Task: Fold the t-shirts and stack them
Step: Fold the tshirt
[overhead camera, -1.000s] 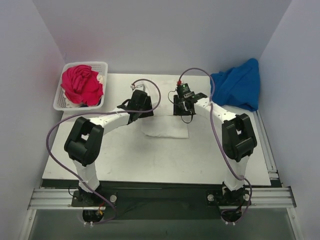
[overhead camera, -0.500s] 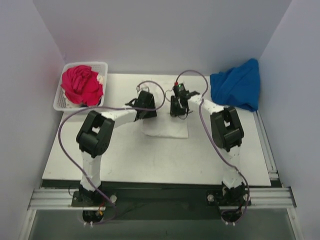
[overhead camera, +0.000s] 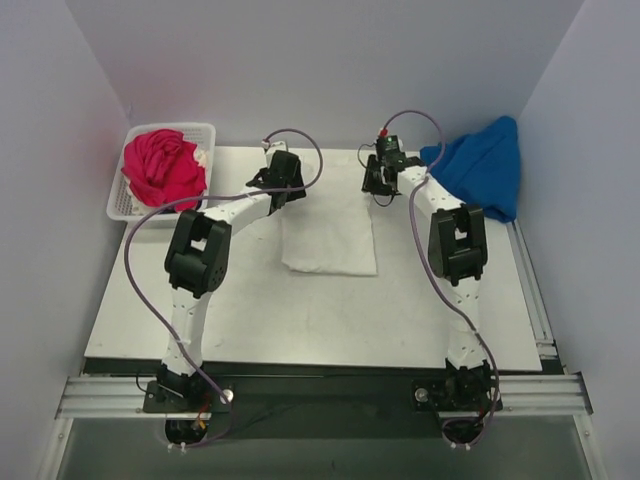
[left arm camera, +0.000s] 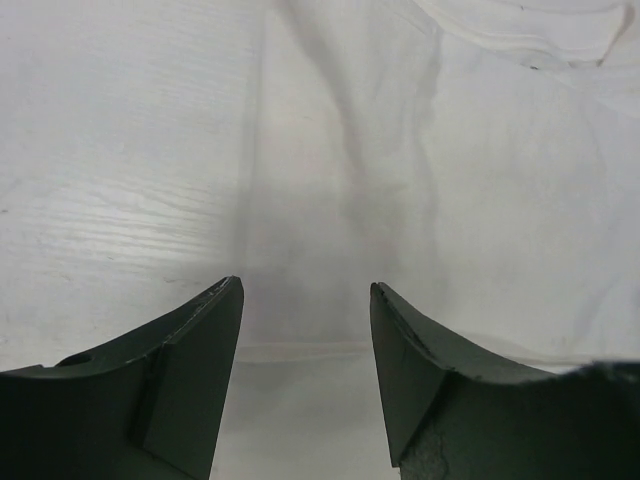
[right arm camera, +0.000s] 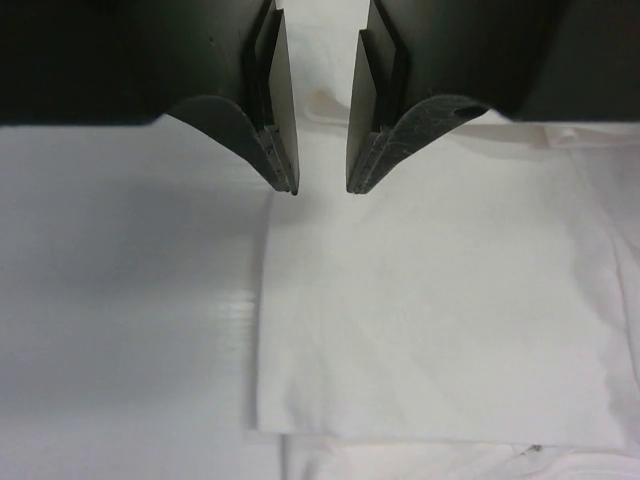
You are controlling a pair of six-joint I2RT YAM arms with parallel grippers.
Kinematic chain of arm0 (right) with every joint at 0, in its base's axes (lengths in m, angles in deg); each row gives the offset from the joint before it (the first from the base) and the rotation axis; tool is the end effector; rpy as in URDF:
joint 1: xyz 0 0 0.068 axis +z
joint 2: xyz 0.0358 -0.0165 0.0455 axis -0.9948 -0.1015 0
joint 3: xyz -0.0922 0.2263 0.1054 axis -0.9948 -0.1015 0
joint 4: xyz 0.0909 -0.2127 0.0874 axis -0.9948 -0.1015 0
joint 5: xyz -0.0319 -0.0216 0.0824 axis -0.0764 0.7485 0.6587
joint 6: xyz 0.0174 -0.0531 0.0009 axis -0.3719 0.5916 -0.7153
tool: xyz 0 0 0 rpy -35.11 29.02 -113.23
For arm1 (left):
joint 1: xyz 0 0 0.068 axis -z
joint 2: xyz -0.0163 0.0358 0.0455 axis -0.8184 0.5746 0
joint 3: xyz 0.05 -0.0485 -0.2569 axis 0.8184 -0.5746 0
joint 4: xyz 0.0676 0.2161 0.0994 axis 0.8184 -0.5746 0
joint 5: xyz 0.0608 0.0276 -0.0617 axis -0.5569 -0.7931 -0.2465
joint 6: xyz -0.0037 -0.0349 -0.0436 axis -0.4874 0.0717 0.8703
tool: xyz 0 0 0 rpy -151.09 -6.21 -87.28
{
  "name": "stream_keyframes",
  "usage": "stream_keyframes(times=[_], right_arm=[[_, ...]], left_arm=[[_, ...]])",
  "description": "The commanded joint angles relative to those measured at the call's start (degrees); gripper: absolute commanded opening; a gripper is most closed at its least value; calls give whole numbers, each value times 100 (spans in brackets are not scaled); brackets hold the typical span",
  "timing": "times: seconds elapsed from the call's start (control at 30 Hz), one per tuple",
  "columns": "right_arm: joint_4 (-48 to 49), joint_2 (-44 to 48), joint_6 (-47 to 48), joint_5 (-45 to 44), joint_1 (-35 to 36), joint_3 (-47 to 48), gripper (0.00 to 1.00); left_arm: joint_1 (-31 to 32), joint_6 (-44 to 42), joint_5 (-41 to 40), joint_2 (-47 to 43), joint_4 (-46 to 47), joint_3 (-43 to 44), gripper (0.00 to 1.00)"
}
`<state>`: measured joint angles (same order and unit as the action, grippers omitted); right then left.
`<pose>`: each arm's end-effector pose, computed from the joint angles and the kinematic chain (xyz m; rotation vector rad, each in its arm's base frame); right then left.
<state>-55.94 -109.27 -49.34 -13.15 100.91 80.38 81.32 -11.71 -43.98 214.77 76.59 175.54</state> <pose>0.5003 0.1540 0.2038 0.0698 2.2374 0.4757 0.4463 -0.2082 0.1901 -0.2563 2.1956 -0.2081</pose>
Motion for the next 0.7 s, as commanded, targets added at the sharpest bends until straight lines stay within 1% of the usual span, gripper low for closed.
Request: stream_keyframes(times=[0.0,0.07,0.1,0.13,0.17,0.2,0.23,0.27,0.3,0.33,0.37,0.4,0.43,0.47,0.5,0.57,0.6,0.67], right_arm=[[-435,739,215,-349,-21,-427,28],[-417,1207,268,-455,-38,-1009,32],[-400,1679,242,-456,-47,-1299,33],[-382,1919,181,-429,-82,-1920,34],[-269,2365,171,-281,-74,-2231,38],[-233,2561,145,-193,-74,-2503,39],[-180,2754,119,-70,-65,-3054,40],[-93,3078,84,62,-56,-3277,43],[-31,3221,40,333,-65,-3549,44],[48,3361,-4,449,-65,-3978,44],[196,3589,-48,545,-56,-4209,45],[294,3687,-74,712,-39,-4411,45],[477,3783,-92,792,-38,-4796,45],[584,3906,-118,897,-47,-4948,45],[672,3951,-127,976,-47,-5098,45],[927,4013,-162,1187,-47,-5518,45],[1014,4030,-206,1223,-38,-5669,45],[1304,4048,-285,1319,-30,-5993,46]], left_arm=[[-240,-208,-25,-336,142,35,64],[-310,-279,125,-802,126,-412,67],[-319,-279,291,-960,13,-563,68],[-345,-297,441,-1249,-41,-704,68],[-345,-297,573,-1383,-76,-1027,70],[-345,-288,852,-1523,-137,-1196,70],[-345,-271,1038,-1742,-155,-1354,70],[-363,-236,1214,-1849,-164,-1747,71],[-363,-105,1572,-1963,-68,-1951,71],[-380,-42,1741,-2182,46,-2231,72],[-398,63,1786,-2297,151,-2478,72],[-415,255,2109,-2402,483,-3002,72],[-442,379,2173,-2525,591,-3208,73],[-520,658,2208,-2579,653,-3393,73],[-556,766,2478,-2631,845,-3864,72],[-591,1020,2691,-2833,1276,-4341,72],[-600,1065,2727,-2921,1530,-4718,73],[-600,1266,2867,-3150,1890,-5098,73]])
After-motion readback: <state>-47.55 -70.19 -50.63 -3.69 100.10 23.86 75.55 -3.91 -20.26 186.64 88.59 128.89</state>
